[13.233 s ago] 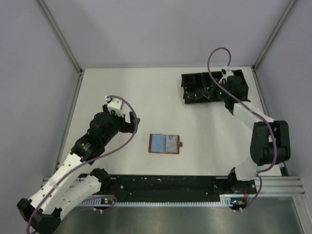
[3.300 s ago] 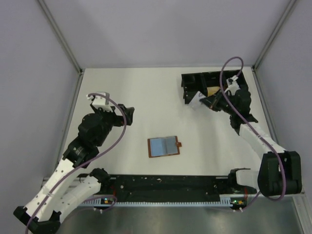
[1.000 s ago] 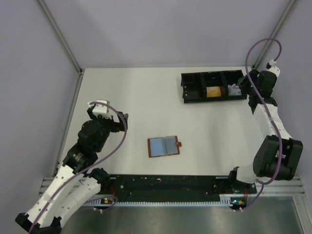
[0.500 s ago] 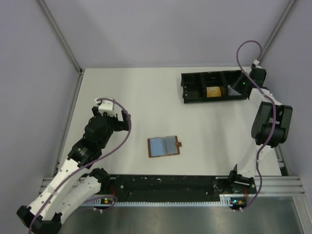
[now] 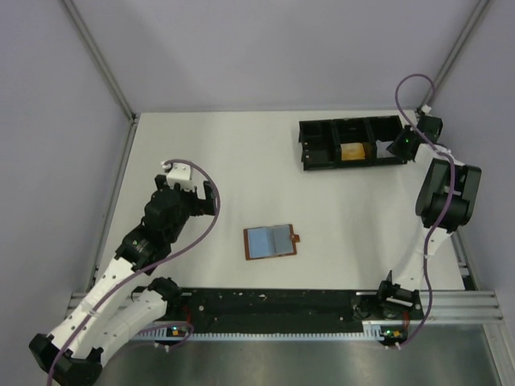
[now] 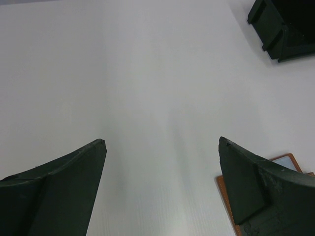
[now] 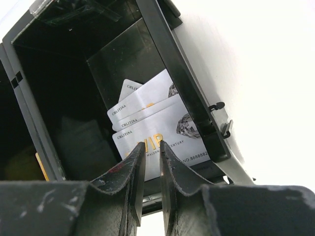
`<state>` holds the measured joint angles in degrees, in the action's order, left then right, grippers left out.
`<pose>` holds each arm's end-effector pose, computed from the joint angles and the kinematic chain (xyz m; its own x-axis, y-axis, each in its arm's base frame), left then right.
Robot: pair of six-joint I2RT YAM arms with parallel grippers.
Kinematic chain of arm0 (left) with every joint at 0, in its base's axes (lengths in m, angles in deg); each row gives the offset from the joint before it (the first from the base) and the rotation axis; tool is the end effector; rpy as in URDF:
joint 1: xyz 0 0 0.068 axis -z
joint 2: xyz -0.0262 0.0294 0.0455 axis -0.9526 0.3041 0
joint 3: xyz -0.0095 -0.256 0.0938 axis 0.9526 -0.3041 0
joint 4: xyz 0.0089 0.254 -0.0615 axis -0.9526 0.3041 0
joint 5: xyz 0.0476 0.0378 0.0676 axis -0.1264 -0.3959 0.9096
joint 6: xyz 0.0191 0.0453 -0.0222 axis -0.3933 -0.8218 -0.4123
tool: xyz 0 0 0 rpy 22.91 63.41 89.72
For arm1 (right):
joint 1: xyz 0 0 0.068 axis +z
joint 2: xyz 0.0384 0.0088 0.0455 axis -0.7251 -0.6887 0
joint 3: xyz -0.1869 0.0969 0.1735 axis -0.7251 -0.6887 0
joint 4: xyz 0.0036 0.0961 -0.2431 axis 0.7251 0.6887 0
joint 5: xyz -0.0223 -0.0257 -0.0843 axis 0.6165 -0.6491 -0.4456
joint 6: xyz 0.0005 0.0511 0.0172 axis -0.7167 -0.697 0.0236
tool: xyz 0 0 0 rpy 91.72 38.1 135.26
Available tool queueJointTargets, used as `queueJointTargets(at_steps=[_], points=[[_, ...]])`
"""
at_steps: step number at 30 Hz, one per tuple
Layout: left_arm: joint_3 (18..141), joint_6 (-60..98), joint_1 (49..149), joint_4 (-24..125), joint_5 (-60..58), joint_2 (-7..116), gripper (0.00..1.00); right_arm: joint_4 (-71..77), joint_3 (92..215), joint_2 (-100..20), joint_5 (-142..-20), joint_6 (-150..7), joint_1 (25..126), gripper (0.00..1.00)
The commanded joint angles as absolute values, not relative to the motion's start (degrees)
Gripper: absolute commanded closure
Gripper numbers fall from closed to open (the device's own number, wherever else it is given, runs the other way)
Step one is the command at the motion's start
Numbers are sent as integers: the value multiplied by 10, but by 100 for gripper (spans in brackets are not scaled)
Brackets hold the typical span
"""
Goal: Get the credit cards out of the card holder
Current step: Place the credit card in the storage box, then remove the credit card from the card holder.
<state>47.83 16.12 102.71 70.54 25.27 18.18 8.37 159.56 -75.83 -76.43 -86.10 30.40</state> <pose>0.1448 -0.0721 0.3168 -0.2726 -0.0002 -0.9621 0.1864 0.9810 -0.0530 0.4401 -0.1191 0.1840 -0.5439 0.5300 -0.6506 0.3429 0.8480 0.4041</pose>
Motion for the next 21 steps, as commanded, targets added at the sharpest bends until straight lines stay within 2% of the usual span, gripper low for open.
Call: queueJointTargets(at_steps=[1, 10, 17, 21], points=[[484, 154, 1024, 683, 257, 186, 0, 75, 1628, -734, -753, -849, 299, 82], [511, 194, 1024, 711, 190, 214, 0, 53, 1518, -554, -707, -869, 354, 76], [502, 300, 1025, 704, 15, 271, 0, 13, 1360, -388, -671, -930, 461, 71], [480, 351, 1028, 698, -28, 310, 0, 4, 1294, -333, -659, -952, 561, 69]])
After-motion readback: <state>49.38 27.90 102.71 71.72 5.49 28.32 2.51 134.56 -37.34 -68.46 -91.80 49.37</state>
